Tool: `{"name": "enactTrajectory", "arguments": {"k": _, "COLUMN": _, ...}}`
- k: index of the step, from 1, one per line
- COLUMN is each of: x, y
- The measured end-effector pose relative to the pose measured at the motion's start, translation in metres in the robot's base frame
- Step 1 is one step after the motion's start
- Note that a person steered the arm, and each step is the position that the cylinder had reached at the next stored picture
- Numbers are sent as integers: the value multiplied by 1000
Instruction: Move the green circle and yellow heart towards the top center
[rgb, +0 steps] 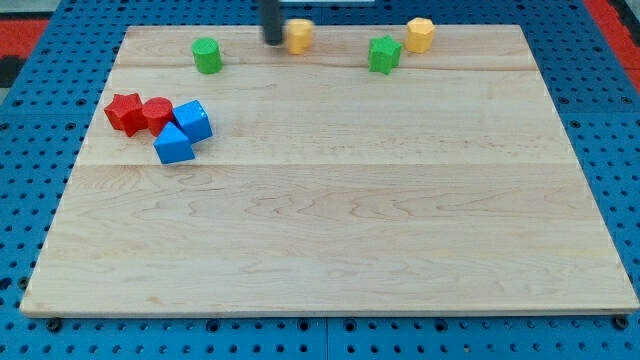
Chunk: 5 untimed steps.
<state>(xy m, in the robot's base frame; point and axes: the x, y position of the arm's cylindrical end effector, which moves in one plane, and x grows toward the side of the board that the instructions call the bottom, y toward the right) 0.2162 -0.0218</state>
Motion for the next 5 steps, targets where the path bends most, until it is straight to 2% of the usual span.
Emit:
{"name": "enactTrajectory", "arguments": {"k": 1, "x": 7, "y": 3}}
{"name": "enactTrajectory", "arguments": {"k": 2, "x": -24, "y": -118}}
{"name": "enactTrajectory", "arguments": {"k": 3, "x": 5, "y": -197}}
{"name": "enactTrajectory", "arguments": {"k": 4, "x": 40, "y": -217}}
{"name": "enactTrajectory", "arguments": {"k": 5, "x": 31, "y": -135}}
